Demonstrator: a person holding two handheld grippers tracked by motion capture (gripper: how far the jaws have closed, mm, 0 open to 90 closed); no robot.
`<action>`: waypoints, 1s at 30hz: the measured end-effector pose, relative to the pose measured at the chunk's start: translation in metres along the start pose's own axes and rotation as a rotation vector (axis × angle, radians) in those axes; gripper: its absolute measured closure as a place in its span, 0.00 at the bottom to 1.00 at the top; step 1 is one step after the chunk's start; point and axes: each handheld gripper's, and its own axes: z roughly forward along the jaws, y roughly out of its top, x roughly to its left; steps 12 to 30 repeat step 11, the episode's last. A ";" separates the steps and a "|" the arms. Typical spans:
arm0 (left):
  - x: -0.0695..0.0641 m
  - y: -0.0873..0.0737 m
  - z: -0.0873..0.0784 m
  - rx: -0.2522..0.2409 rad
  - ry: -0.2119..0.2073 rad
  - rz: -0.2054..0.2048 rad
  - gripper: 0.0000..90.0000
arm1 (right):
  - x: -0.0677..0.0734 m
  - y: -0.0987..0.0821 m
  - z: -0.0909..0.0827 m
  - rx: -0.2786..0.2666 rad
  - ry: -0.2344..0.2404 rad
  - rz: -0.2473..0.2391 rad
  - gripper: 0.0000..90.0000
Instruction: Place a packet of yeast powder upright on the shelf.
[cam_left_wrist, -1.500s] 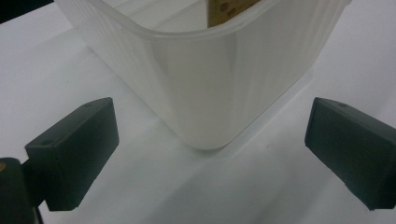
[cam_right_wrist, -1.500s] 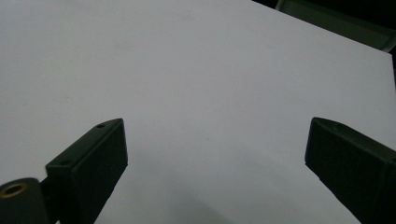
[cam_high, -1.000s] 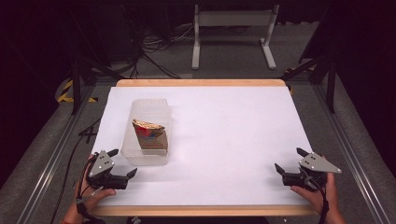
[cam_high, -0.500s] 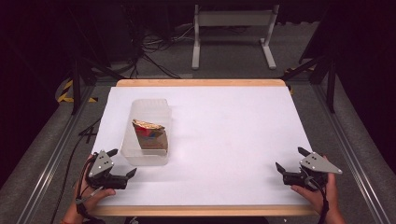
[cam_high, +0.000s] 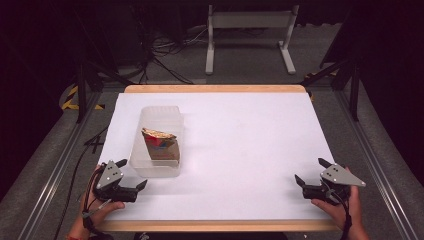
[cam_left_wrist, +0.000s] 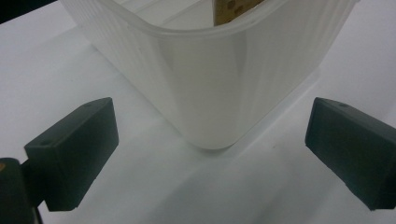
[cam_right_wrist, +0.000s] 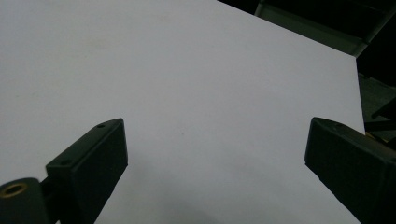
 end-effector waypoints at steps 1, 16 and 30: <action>0.000 0.000 0.000 0.000 0.000 -0.004 0.04 | 0.000 0.000 0.000 -0.001 0.001 -0.001 0.07; 0.002 0.001 0.004 -0.002 -0.008 -0.008 0.04 | 0.000 -0.003 0.001 0.007 0.011 0.007 0.08; 0.002 0.001 0.004 -0.002 -0.008 -0.008 0.04 | 0.000 -0.003 0.001 0.007 0.011 0.007 0.08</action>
